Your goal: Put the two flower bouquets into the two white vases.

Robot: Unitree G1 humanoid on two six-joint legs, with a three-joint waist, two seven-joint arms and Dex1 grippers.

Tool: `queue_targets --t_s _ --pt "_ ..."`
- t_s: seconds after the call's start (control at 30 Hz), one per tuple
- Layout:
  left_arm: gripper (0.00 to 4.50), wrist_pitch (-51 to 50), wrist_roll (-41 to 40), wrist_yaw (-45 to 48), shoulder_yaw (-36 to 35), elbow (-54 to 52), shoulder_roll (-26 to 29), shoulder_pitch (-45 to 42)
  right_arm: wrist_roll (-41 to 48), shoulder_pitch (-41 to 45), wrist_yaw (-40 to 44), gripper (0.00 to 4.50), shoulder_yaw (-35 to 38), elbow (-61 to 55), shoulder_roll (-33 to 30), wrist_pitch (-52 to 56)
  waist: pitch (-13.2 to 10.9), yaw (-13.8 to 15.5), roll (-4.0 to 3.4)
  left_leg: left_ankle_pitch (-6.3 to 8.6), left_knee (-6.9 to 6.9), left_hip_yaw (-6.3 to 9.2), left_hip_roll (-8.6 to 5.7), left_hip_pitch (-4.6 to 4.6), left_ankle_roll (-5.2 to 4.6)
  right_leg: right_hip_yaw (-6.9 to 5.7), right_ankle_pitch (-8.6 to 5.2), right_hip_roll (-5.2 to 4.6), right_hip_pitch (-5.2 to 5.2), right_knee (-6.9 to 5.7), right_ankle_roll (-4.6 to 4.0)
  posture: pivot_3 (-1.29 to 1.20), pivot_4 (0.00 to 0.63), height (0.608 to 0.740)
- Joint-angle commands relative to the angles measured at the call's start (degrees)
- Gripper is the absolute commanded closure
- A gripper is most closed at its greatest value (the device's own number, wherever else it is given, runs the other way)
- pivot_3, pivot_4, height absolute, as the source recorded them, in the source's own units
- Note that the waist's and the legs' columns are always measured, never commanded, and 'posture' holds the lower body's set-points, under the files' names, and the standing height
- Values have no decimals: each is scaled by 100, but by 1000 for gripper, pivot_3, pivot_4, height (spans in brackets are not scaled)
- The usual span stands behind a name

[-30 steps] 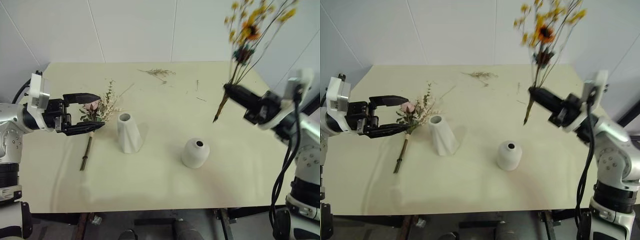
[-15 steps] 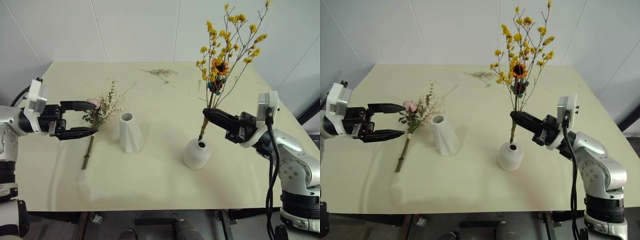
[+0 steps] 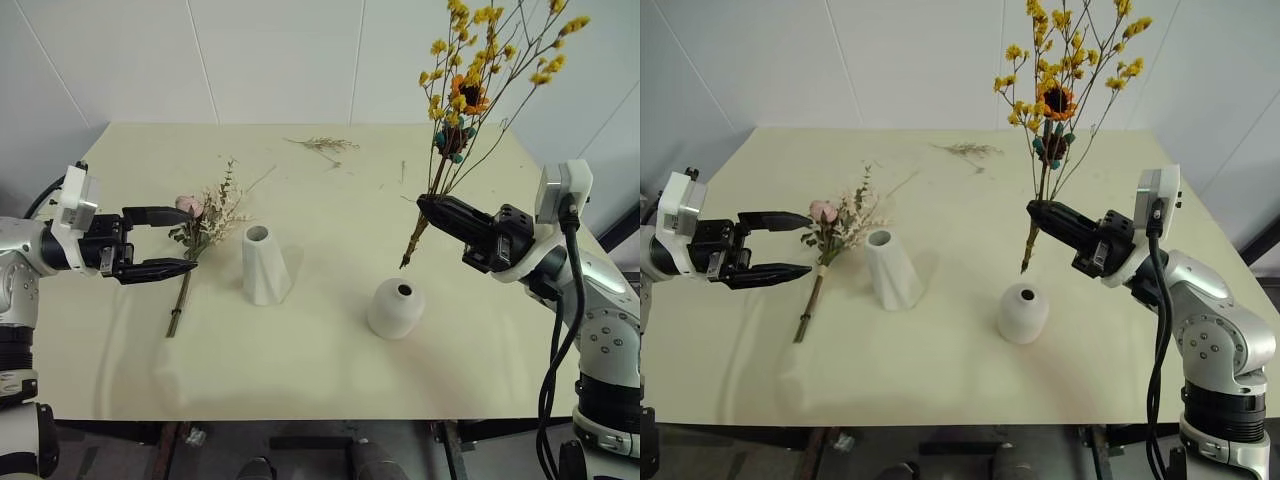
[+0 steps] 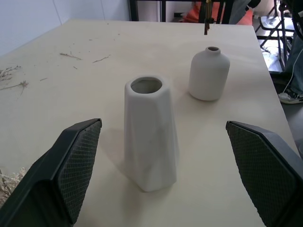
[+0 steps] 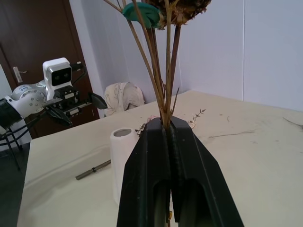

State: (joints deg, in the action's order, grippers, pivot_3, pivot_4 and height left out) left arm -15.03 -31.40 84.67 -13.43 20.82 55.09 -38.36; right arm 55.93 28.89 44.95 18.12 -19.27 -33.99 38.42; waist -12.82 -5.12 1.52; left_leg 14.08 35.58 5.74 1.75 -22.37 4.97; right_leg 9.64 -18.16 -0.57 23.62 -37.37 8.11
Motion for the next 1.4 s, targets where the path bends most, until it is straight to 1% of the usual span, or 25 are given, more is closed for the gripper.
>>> queue_targets --t_s 0.03,0.27,0.57,0.9,1.17,1.4 --pt "0 101 12 25 -77 -4 16 -135 371 -94 -140 4480 190 -418 -195 167 0 23 0 0 0 0 0 0 0 0 0 0 0 0 0 0 150 740" --pt "0 125 12 23 -63 22 -49 -159 380 -317 -260 4480 209 -473 -249 103 0 33 1 0 1 0 0 -1 0 0 -1 0 0 1 -1 0 150 740" --pt "0 125 3 -29 -63 -18 -127 -158 -6 -532 -13 4480 193 -63 -266 -175 1 37 2 0 -1 0 0 -1 0 0 -2 0 -1 5 -2 0 150 740" --pt "0 135 3 -37 -87 7 -133 -170 -41 -813 73 4480 202 -93 -271 -254 1 31 2 0 -2 -1 0 -2 0 0 -2 0 0 5 -1 0 150 740" --pt "0 148 40 -38 -53 70 -170 -280 -107 -928 -10 4480 61 -199 -117 -390 1 34 2 0 -3 0 0 -3 0 0 -2 0 0 8 -1 0 150 740" --pt "0 134 48 -48 -47 66 -179 -300 -439 -901 40 4480 -140 -116 64 -729 1 33 2 0 -4 -1 0 -2 0 0 -2 0 0 7 -1 0 150 740"
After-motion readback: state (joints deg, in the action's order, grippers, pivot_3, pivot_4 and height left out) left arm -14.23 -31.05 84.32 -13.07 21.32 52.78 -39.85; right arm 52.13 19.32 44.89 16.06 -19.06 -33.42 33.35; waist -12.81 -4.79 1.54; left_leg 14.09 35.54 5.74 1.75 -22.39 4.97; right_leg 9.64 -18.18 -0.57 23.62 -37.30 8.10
